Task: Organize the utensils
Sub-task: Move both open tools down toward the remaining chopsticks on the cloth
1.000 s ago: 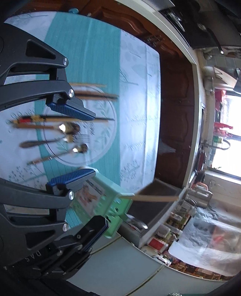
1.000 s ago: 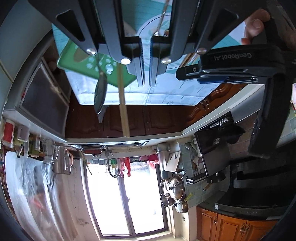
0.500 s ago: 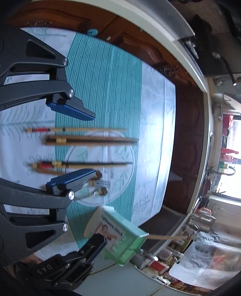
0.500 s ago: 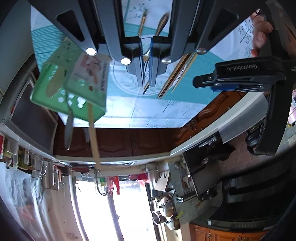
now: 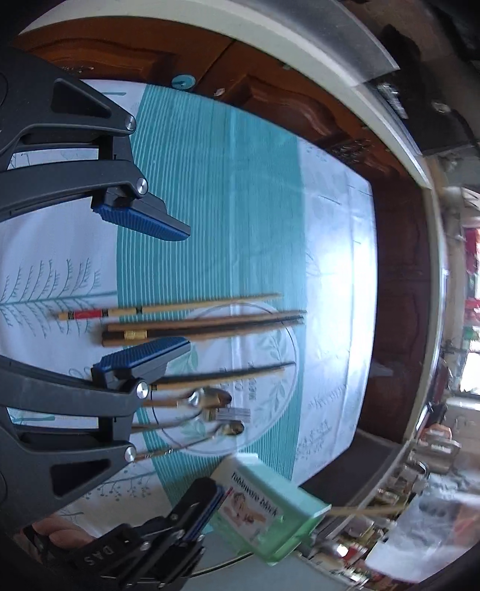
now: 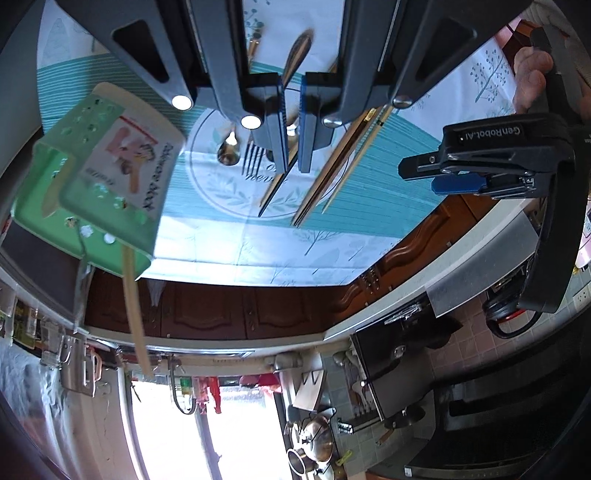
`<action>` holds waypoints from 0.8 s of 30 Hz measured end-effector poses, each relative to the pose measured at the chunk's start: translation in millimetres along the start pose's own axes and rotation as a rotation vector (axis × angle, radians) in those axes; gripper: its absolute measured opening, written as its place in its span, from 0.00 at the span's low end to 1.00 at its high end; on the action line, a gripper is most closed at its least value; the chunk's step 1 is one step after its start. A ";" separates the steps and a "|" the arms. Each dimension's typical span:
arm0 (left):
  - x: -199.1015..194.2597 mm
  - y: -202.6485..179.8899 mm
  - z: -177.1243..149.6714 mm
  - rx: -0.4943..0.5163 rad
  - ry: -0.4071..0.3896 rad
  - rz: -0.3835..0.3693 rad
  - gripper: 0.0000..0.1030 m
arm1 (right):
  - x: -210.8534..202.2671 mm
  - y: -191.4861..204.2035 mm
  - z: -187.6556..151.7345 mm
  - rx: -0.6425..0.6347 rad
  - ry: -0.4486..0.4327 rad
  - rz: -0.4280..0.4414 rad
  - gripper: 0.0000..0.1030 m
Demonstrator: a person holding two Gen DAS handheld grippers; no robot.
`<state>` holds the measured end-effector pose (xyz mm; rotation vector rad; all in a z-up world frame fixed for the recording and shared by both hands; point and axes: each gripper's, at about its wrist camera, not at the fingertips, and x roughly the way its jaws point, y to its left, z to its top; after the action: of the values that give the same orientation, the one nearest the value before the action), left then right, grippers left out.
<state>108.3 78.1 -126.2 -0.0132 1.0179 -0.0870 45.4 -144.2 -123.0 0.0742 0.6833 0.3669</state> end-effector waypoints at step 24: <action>94.0 7.8 68.0 0.156 0.251 -0.004 0.28 | 137.0 0.5 40.8 0.176 0.407 0.163 0.05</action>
<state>215.7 76.5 -170.8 0.1408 1.2594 -0.1751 168.8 -93.0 -173.9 0.2276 1.1161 0.4841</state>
